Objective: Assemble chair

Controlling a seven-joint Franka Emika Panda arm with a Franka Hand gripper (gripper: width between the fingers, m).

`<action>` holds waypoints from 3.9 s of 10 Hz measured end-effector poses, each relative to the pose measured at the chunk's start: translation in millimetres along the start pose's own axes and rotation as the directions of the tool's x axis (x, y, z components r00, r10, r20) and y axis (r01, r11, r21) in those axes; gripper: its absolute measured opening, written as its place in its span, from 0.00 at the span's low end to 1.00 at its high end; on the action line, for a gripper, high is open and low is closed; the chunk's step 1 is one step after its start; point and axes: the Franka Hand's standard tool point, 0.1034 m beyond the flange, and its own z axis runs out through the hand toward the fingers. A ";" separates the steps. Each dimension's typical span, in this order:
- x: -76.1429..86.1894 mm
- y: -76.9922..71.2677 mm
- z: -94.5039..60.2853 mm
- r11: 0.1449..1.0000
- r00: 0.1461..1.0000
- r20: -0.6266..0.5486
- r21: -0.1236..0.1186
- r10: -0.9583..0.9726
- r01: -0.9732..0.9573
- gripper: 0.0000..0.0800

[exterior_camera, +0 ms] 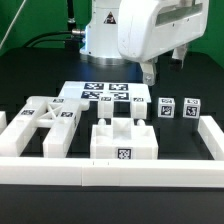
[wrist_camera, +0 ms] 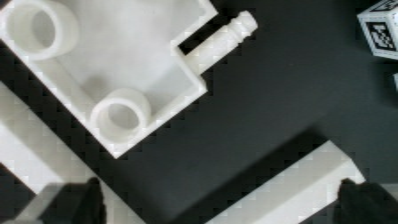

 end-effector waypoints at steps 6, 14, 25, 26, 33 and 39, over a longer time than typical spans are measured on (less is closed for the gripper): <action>-15.0 17.6 12.1 0.996 0.996 0.009 0.003 -0.090 0.090 0.81; -22.0 54.5 33.6 0.999 0.999 0.004 0.009 -0.036 0.036 0.81; 6.0 27.9 76.5 0.578 0.580 0.010 0.054 0.815 -0.814 0.81; 5.5 25.4 83.8 0.581 0.582 0.000 0.055 0.813 -0.812 0.81; -3.9 20.6 102.2 0.679 0.680 0.007 0.056 0.733 -0.732 0.79; -3.5 20.5 102.2 0.682 0.683 0.007 0.056 0.730 -0.730 0.04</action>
Offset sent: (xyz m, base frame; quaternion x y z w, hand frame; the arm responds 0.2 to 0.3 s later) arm 0.0000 0.0000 0.0000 0.0000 0.0000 0.0000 1.0000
